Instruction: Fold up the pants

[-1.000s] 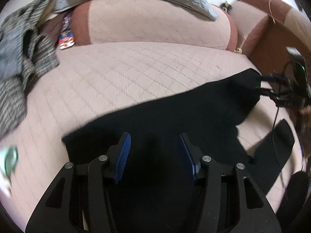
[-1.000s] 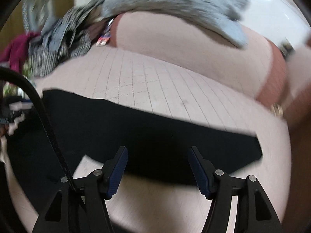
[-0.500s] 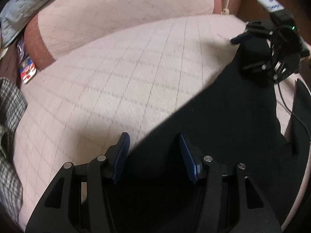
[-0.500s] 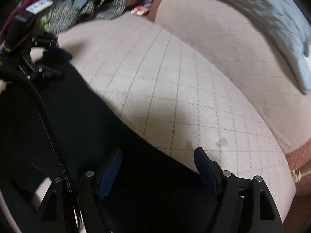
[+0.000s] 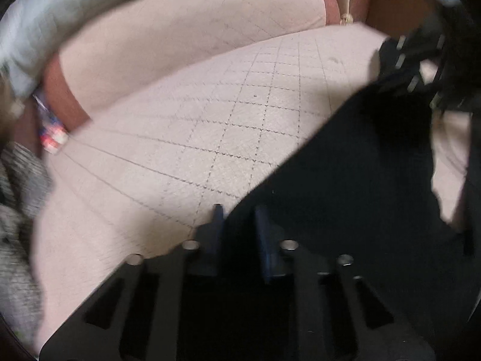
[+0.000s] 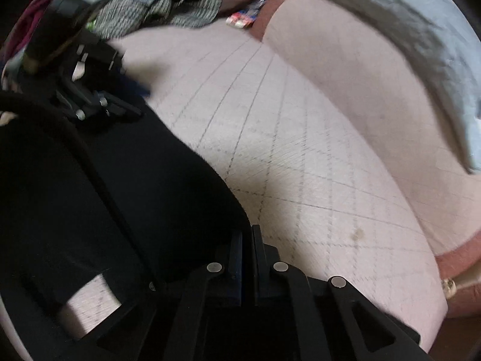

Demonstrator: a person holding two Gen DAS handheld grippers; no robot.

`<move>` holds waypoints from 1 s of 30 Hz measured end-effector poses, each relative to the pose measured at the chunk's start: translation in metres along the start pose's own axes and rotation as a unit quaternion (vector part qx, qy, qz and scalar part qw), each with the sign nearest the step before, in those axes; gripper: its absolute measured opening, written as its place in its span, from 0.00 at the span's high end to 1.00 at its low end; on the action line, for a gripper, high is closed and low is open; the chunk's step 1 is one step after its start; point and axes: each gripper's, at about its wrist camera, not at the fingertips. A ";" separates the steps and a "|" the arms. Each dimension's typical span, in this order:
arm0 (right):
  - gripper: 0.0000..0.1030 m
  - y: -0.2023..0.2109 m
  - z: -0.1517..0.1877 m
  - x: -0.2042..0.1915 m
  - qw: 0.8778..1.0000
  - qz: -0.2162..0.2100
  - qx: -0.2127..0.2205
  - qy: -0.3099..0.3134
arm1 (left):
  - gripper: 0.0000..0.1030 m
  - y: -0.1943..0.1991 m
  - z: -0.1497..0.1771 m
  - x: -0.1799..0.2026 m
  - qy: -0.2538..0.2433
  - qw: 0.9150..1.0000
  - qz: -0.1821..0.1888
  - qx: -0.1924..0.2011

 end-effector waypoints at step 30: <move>0.45 0.139 0.172 -0.206 0.971 -0.035 0.101 -0.214 | 0.46 0.149 0.241 0.022 0.459 0.878 0.115 0.073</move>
Point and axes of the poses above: each gripper's, at about its wrist camera, not at the fingertips, and y roughly against the way its jaws point, x to its right, z to its underside, and after that the axes turned 12 degrees about -x, right-handed
